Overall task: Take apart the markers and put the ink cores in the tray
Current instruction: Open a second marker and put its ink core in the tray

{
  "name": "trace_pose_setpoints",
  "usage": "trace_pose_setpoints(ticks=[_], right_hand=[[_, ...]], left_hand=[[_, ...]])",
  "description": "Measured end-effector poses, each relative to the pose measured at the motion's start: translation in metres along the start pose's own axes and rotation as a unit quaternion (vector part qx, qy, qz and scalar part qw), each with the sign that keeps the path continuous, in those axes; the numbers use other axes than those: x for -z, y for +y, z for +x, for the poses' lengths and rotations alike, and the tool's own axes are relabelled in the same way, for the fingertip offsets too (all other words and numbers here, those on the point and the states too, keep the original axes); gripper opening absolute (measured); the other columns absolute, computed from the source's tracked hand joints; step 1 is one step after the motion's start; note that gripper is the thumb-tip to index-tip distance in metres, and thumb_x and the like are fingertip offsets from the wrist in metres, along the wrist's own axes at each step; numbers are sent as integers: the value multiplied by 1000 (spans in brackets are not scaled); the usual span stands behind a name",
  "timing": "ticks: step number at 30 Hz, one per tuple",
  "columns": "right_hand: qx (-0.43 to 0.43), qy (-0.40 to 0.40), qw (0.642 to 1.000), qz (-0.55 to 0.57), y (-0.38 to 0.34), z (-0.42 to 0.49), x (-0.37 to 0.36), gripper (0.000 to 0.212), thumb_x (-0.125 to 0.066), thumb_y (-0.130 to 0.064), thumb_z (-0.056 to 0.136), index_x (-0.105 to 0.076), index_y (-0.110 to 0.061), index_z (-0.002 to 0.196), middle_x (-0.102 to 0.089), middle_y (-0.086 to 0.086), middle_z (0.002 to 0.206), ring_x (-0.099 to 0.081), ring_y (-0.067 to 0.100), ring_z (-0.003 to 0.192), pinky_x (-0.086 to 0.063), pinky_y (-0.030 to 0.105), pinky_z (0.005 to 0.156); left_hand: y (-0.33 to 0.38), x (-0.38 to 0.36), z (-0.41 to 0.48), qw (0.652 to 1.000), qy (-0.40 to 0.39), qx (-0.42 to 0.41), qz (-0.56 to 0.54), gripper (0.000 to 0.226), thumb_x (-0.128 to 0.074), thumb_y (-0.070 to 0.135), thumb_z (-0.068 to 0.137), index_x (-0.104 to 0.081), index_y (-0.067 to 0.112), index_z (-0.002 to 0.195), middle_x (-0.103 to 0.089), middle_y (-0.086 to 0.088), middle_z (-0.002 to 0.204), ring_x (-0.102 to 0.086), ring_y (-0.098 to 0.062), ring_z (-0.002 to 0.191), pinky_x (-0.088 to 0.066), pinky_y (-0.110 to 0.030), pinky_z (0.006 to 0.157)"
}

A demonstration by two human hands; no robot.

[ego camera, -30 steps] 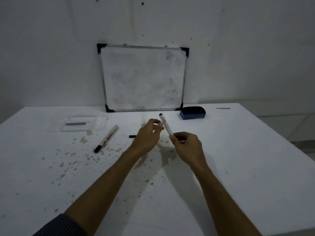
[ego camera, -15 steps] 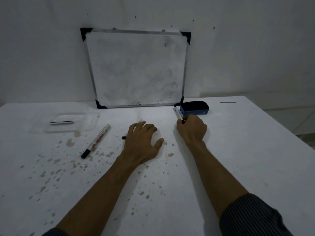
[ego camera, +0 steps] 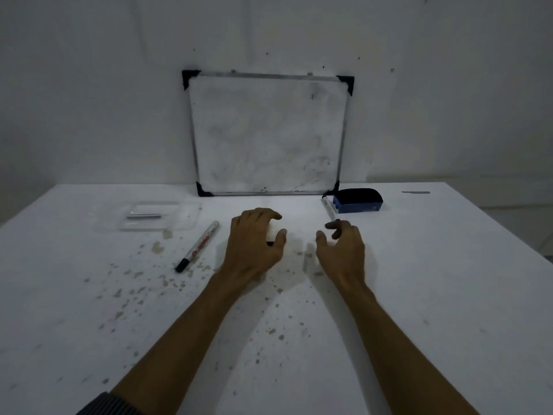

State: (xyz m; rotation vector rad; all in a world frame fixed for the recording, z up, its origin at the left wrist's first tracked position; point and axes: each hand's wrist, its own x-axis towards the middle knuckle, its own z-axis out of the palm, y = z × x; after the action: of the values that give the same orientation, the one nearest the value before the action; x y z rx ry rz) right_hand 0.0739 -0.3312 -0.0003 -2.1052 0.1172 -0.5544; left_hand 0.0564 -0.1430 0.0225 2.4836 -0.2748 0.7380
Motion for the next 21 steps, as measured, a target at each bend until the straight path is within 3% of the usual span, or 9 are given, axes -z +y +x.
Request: trace_pose_setpoints(ticks=[7,10,12,17,19,21], right_hand=[[67,-190,977,71,-39,-42,-27,16,-67,-28,96,-64,-25,112,-66,-3,82,-62,7,69,-49,13,59],[61,-169,977,112,-58,-48,-47,15,-66,-24,97,-65,-22,113,-67,-2,79,-63,5,66,-50,17,60],[49,-140,981,127,-61,-53,-58,14,-65,-23,98,-66,-19,112,-67,-3,79,-62,1,65,-46,9,56],[53,-128,981,132,-54,-56,-61,11,-64,-26,98,-69,-22,107,-68,-9,80,-63,-3,64,-46,8,52],[64,-138,979,134,-53,-57,-59,9,-64,-27,99,-68,-23,106,-67,-10,78,-62,-6,60,-45,9,51],[75,-146,976,142,-53,-59,-58,8,-63,-31,99,-67,-27,105,-68,-11,79,-63,-7,64,-46,8,53]], left_hand=[[-58,58,-40,987,39,103,114,29,-70,21,94,-71,10,121,-70,-12,120,-62,-35,111,-44,-47,95],[-73,64,-56,975,11,179,133,41,-64,28,99,-64,6,134,-64,-18,131,-57,-38,119,-44,-49,102],[-77,63,-64,967,1,212,140,47,-63,30,99,-60,2,136,-60,-23,133,-55,-40,120,-44,-49,101],[-84,61,-63,965,10,228,128,27,-61,26,100,-67,3,113,-64,-20,112,-57,-36,104,-48,-47,88],[-88,60,-63,969,10,220,111,24,-58,24,104,-67,3,111,-65,-18,109,-57,-34,101,-49,-45,86],[-87,59,-63,972,34,230,22,25,-56,24,106,-67,4,116,-65,-15,109,-60,-29,98,-52,-39,83]])
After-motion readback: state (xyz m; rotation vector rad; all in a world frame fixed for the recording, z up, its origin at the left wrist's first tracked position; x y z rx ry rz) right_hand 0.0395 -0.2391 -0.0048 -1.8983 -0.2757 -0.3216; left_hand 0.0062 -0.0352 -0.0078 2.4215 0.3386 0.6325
